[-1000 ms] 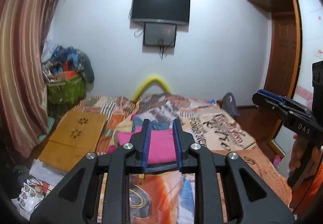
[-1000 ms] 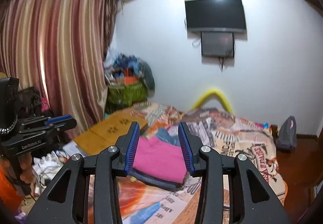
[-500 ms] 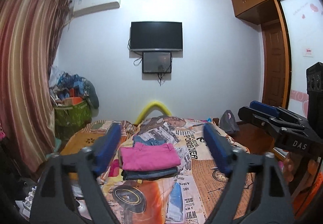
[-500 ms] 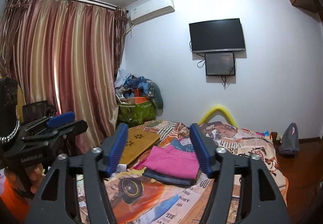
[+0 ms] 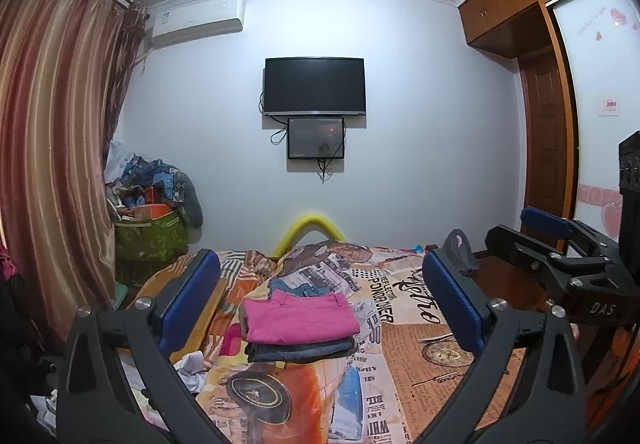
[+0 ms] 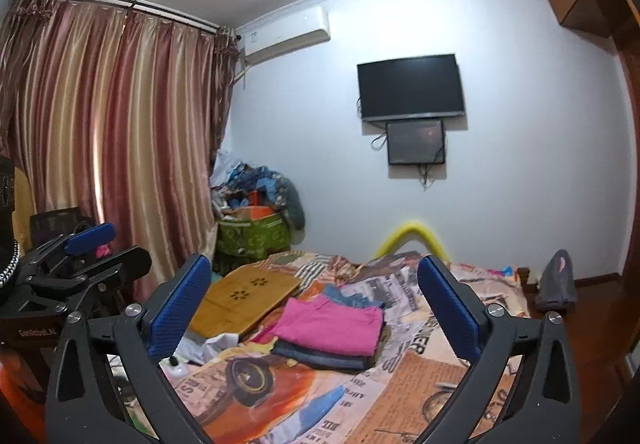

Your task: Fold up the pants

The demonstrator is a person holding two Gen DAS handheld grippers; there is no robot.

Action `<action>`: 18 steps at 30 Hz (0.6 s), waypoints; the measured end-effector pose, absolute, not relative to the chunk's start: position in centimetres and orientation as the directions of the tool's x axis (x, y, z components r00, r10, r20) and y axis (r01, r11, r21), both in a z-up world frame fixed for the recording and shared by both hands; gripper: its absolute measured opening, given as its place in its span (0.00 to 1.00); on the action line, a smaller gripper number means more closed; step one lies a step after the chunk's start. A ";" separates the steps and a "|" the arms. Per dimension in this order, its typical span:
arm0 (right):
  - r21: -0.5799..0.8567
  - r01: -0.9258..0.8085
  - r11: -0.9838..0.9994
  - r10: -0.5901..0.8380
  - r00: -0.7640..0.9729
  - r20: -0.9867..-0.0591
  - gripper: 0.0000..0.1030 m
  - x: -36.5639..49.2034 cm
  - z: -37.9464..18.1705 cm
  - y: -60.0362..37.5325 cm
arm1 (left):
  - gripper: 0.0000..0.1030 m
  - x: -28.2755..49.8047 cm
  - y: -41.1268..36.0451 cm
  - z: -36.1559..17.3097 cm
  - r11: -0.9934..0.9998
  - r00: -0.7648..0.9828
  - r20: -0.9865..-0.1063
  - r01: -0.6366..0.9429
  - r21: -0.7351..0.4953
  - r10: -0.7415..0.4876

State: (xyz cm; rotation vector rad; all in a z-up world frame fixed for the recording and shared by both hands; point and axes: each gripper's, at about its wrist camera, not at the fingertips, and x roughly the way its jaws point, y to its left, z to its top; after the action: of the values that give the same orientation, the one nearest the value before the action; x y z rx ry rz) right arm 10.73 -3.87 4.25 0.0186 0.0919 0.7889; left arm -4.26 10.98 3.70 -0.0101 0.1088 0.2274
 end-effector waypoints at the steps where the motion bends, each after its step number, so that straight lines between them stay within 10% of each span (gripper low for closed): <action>1: 0.046 -0.706 0.707 0.707 0.703 -0.077 1.00 10.8 4.3 -3.8 | 1.00 -4.3 10.9 3.7 0.973 0.967 -0.108 -0.232 0.001 0.231; 18: 0.040 -0.700 0.713 0.700 0.708 -0.095 1.00 10.3 3.4 -3.8 | 1.00 -2.8 12.3 2.5 0.970 0.961 -0.148 -0.240 -0.032 0.233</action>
State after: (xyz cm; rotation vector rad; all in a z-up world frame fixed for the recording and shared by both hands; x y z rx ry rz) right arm 10.27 -3.84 3.43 0.0010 0.1057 0.7770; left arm -2.76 12.31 2.47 -0.0498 0.1445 0.2396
